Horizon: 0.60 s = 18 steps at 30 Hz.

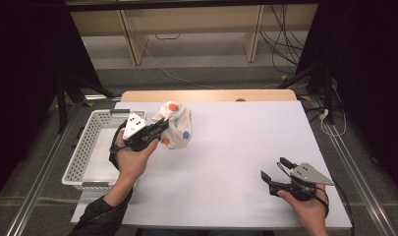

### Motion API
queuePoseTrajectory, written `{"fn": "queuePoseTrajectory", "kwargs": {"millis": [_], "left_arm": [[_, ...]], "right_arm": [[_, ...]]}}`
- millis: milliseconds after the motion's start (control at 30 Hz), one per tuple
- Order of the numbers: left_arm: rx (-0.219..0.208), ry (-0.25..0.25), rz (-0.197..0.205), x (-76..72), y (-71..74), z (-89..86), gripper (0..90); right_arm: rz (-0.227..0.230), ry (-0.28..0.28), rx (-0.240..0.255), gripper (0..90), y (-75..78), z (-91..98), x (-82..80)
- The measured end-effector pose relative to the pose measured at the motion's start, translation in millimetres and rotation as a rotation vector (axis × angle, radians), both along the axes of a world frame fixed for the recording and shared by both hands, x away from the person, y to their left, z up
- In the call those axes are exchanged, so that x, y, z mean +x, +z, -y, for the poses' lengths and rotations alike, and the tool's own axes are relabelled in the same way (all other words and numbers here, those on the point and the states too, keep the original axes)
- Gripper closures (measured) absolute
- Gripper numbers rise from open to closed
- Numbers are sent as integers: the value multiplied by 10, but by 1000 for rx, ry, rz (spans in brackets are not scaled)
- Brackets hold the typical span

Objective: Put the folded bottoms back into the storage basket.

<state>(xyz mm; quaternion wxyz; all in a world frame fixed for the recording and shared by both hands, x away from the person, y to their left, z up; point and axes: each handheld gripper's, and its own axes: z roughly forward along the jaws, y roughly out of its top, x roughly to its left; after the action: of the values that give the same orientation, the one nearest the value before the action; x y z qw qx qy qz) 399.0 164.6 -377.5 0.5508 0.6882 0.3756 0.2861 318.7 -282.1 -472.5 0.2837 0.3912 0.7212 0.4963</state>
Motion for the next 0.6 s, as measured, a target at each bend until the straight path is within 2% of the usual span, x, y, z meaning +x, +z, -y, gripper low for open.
{"fn": "queuePoseTrajectory", "kwargs": {"millis": [600], "left_arm": [[-4,14,2,-16,12,-80,844]], "right_arm": [[3,1,4,169,-4,-2,4]]}}
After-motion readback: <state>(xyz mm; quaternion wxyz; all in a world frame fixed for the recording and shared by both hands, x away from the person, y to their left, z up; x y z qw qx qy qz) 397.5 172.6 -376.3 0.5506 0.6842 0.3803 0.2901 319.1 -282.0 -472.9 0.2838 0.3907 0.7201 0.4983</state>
